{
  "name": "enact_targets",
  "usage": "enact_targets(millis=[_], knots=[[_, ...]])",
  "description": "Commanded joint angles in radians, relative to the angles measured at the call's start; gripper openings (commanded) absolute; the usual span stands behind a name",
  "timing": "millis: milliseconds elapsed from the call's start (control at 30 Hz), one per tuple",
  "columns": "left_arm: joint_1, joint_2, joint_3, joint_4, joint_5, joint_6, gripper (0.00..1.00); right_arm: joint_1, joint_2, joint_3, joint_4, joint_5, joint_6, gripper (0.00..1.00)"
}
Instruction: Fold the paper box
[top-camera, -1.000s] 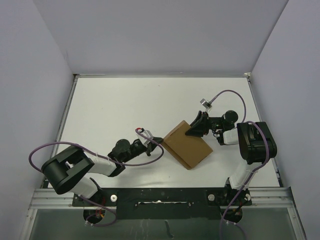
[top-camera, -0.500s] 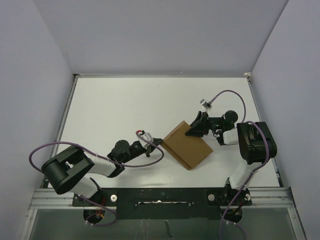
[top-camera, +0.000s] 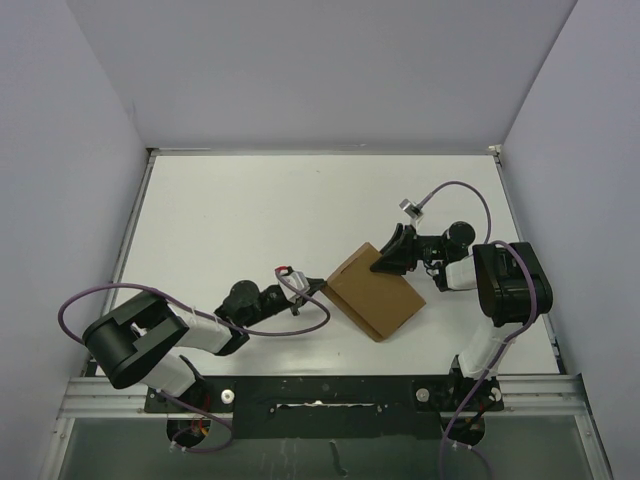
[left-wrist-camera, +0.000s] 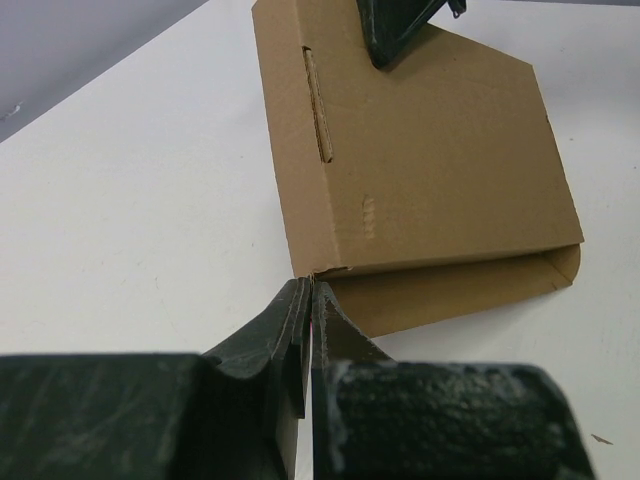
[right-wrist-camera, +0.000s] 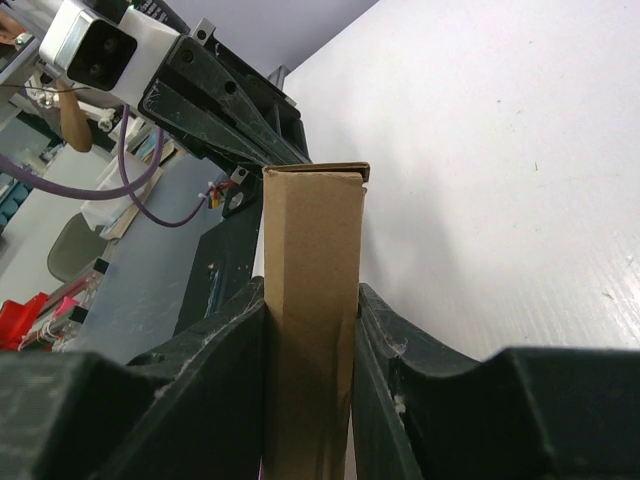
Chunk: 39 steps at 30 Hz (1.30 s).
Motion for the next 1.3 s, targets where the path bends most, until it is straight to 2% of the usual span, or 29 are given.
enact_targets(millis=[0,500,1267], knots=[[-0.013,-0.028,-0.014,0.034,0.034,0.048,0.0,-0.026,0.013,-0.005,0.047,0.052,-0.048,0.0],[-0.037,0.032,-0.029,0.129,0.019,0.112,0.0,-0.049,0.013,-0.033,-0.012,0.103,-0.109,0.0],[-0.06,0.037,-0.018,0.112,-0.003,0.169,0.0,-0.059,-0.032,-0.052,-0.22,0.174,-0.259,0.0]])
